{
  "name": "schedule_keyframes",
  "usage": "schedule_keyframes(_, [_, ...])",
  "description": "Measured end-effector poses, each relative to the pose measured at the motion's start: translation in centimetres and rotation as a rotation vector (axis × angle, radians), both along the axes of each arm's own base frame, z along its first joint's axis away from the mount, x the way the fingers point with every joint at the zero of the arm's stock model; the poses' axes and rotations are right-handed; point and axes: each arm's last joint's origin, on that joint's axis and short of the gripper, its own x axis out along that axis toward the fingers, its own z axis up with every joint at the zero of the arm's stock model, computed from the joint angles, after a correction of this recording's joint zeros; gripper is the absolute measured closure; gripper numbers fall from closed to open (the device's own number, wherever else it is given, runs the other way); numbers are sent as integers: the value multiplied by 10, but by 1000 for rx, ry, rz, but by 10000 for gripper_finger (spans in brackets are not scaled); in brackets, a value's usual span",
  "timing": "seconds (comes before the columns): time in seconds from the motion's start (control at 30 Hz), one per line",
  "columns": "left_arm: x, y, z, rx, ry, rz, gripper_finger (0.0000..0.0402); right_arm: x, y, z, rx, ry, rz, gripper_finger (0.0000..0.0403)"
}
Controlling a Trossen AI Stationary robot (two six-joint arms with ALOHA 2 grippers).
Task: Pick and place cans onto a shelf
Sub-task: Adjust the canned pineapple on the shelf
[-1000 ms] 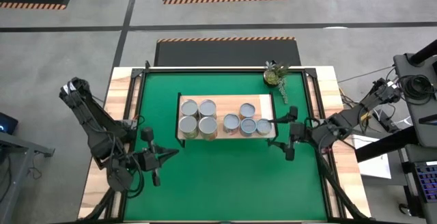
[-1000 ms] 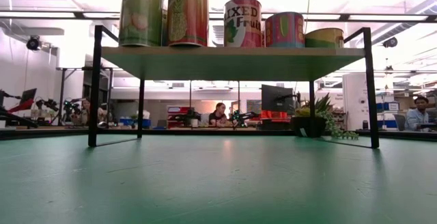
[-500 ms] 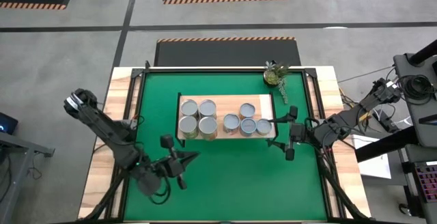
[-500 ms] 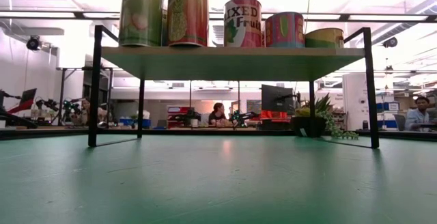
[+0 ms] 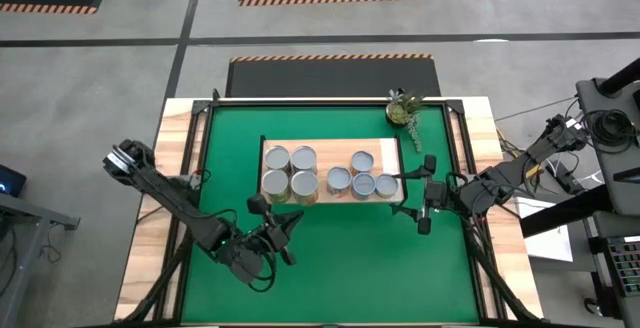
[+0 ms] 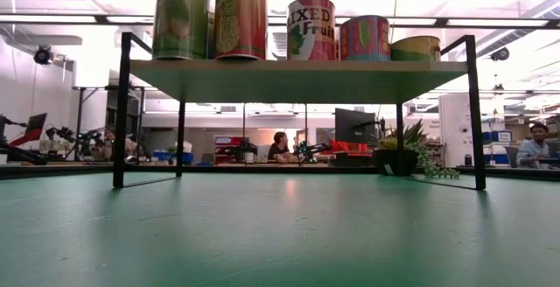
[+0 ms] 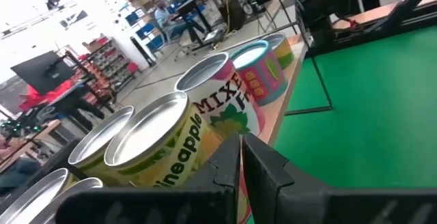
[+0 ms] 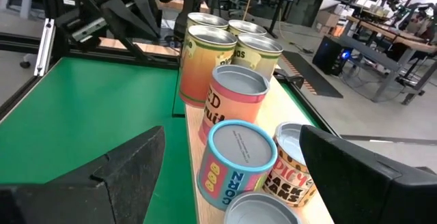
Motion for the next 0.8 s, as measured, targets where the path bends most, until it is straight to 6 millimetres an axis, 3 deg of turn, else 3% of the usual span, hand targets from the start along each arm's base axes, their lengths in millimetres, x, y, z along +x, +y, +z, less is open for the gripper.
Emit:
schedule_keyframes(0.23, [11, 6, -12, 5, 12, 41, 401, 0, 0, 0, -1, 1, -1, 76])
schedule_keyframes(0.8, [22, 22, -13, -9, -5, 106, 401, 0, 0, 0, -2, 3, -1, 76])
